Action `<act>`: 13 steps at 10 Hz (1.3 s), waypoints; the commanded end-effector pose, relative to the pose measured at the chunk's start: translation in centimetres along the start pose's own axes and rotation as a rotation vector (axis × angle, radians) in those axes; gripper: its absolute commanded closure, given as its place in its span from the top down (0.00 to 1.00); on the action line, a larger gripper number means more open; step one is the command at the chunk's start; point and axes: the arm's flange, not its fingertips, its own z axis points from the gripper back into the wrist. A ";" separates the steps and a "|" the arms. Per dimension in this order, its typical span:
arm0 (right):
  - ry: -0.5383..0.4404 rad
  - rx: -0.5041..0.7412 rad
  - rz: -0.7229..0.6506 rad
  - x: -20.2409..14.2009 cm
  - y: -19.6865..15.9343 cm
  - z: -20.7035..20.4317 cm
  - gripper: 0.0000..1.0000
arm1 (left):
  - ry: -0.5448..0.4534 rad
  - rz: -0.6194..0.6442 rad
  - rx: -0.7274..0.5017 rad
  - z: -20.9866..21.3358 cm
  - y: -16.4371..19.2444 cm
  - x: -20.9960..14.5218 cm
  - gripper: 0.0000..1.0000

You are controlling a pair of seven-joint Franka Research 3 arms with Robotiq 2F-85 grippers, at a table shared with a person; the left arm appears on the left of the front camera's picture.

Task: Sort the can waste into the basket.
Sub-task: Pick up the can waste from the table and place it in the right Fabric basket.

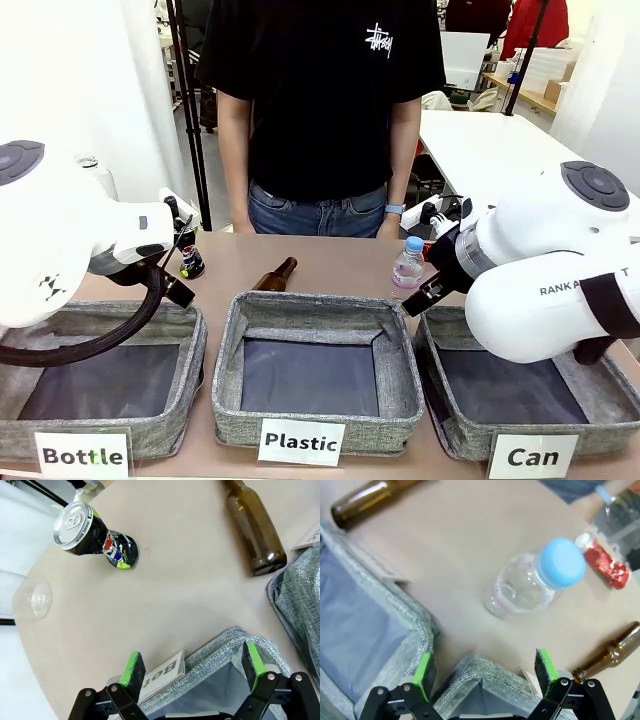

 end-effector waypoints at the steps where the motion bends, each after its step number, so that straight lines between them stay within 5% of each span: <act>1: 0.000 0.000 -0.001 0.0 0.0 0.0 1.00 | 0.000 0.000 0.000 0.0 0.0 0.0 1.00; 4: 0.001 0.003 -0.018 0.1 -0.1 2.3 1.00 | -0.001 0.012 0.003 1.4 -0.1 -0.3 1.00; 6: 0.036 -0.031 -0.080 0.7 0.1 8.5 1.00 | -0.013 0.087 -0.094 8.3 -0.6 -0.5 1.00; 7: 0.071 0.031 -0.154 0.7 0.2 11.5 1.00 | 0.017 0.230 -0.122 12.1 -1.2 -0.9 1.00; 8: 0.084 0.088 -0.262 0.5 0.0 14.6 1.00 | 0.014 0.230 -0.219 14.8 -1.2 -2.0 1.00; 10: 0.110 0.382 -0.385 -2.4 -2.6 20.3 1.00 | -0.026 0.240 -0.525 20.0 2.2 -6.2 1.00; 13: -0.147 0.771 -0.533 -11.4 -11.7 25.1 1.00 | -0.168 0.338 -0.878 22.5 11.8 -13.5 1.00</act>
